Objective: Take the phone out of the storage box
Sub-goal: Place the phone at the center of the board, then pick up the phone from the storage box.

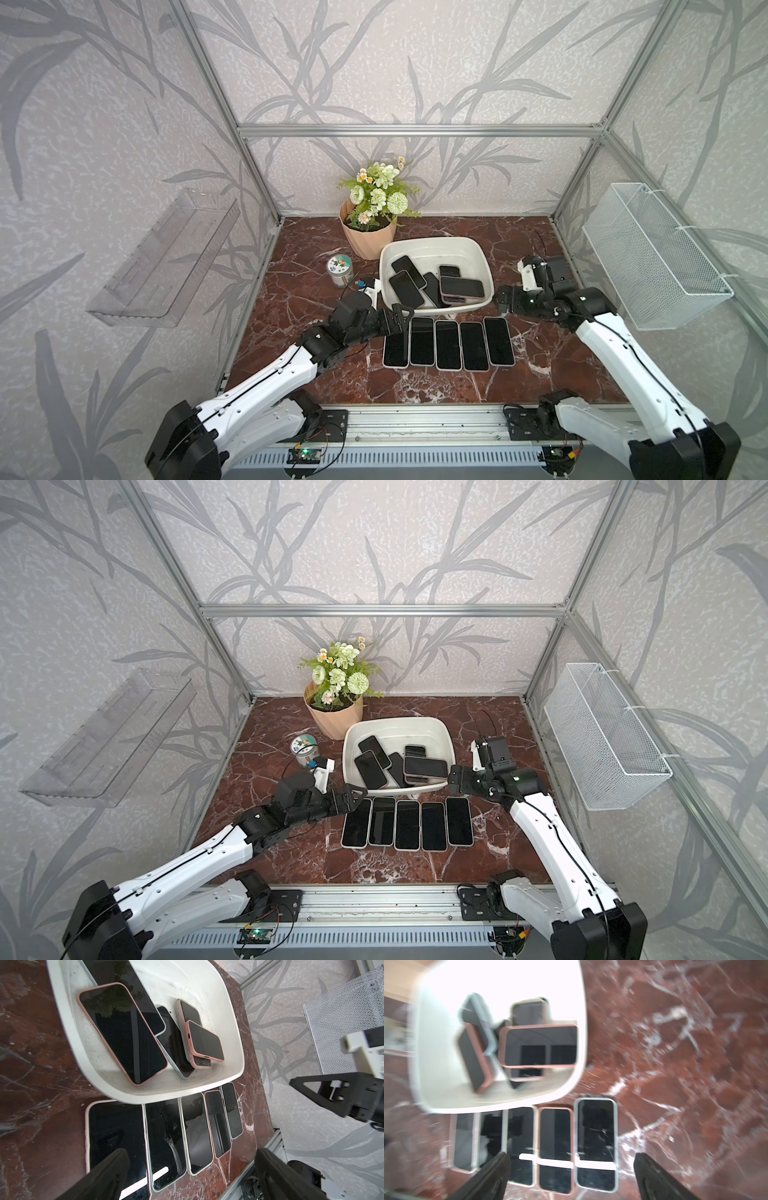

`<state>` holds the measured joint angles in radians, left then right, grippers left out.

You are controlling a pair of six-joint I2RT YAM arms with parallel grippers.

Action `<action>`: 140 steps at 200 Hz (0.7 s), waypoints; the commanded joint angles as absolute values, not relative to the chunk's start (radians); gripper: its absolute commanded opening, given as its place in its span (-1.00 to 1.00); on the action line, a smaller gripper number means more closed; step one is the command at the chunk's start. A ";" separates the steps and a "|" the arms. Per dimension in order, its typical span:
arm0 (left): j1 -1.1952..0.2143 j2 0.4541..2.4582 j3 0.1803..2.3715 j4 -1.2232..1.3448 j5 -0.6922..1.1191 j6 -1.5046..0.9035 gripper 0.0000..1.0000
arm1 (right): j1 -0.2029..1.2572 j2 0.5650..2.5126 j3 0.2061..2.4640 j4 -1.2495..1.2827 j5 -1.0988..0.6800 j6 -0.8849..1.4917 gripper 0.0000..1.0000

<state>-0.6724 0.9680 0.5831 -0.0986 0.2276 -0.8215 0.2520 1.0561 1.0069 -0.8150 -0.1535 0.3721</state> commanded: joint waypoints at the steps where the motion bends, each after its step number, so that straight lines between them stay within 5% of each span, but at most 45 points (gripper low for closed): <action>1: -0.659 0.949 0.607 -0.114 0.206 -0.805 1.00 | 0.299 1.133 1.047 -0.757 -0.316 0.345 0.92; 94: -0.511 0.779 0.530 -0.200 0.262 -0.814 1.00 | 0.514 1.734 1.496 -0.934 -0.098 0.059 0.91; 140: -0.485 0.774 0.484 -0.163 0.292 -0.810 1.00 | 0.524 1.798 1.420 -0.822 0.007 -0.261 0.97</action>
